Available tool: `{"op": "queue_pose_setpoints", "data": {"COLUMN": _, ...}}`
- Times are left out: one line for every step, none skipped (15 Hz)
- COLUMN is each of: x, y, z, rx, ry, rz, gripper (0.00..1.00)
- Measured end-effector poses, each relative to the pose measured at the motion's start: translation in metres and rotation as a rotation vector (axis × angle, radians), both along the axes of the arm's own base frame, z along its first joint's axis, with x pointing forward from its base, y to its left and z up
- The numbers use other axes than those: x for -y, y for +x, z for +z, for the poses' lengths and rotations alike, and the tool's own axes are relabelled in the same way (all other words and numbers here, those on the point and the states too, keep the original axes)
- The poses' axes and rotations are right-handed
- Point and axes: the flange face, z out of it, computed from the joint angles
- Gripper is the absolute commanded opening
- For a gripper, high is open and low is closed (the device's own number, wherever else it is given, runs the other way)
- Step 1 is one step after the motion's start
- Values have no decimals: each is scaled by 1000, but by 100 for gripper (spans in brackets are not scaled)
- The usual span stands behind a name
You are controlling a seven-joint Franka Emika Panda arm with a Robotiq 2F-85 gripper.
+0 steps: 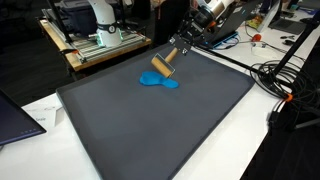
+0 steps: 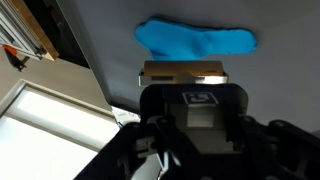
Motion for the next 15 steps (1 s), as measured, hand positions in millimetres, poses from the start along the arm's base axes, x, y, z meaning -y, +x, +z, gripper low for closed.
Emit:
{"op": "queue_pose_setpoints", "data": {"x": 9, "y": 0, "z": 4, "rx": -13, "ry": 22, "rz": 7, "gripper": 22}}
{"op": "queue_pose_setpoints", "data": {"x": 18, "y": 0, "z": 7, "rx": -26, "ry": 44, "rz": 15, "gripper": 22}}
{"op": "queue_pose_setpoints", "data": {"x": 27, "y": -1, "z": 10, "rx": -37, "ry": 65, "rz": 24, "gripper": 22}}
{"op": "queue_pose_setpoints", "data": {"x": 36, "y": -1, "z": 14, "rx": -46, "ry": 84, "rz": 33, "gripper": 22}}
{"op": "queue_pose_setpoints", "data": {"x": 45, "y": -2, "z": 17, "rx": -55, "ry": 104, "rz": 44, "gripper": 22}}
{"op": "queue_pose_setpoints", "data": {"x": 55, "y": -2, "z": 21, "rx": -63, "ry": 123, "rz": 54, "gripper": 22}}
{"op": "queue_pose_setpoints", "data": {"x": 65, "y": -3, "z": 25, "rx": -72, "ry": 142, "rz": 65, "gripper": 22}}
{"op": "queue_pose_setpoints", "data": {"x": 76, "y": -3, "z": 29, "rx": -81, "ry": 160, "rz": 77, "gripper": 22}}
{"op": "queue_pose_setpoints", "data": {"x": 87, "y": -3, "z": 33, "rx": -88, "ry": 178, "rz": 90, "gripper": 22}}
{"op": "queue_pose_setpoints", "data": {"x": 98, "y": -4, "z": 38, "rx": -97, "ry": 196, "rz": 104, "gripper": 22}}
{"op": "queue_pose_setpoints", "data": {"x": 108, "y": -4, "z": 42, "rx": -104, "ry": 214, "rz": 116, "gripper": 22}}
{"op": "queue_pose_setpoints", "data": {"x": 119, "y": -4, "z": 46, "rx": -113, "ry": 233, "rz": 131, "gripper": 22}}
{"op": "queue_pose_setpoints", "data": {"x": 129, "y": -4, "z": 50, "rx": -122, "ry": 254, "rz": 147, "gripper": 22}}
{"op": "queue_pose_setpoints", "data": {"x": 139, "y": -5, "z": 54, "rx": -132, "ry": 275, "rz": 163, "gripper": 22}}
{"op": "queue_pose_setpoints", "data": {"x": 148, "y": -5, "z": 58, "rx": -143, "ry": 298, "rz": 181, "gripper": 22}}
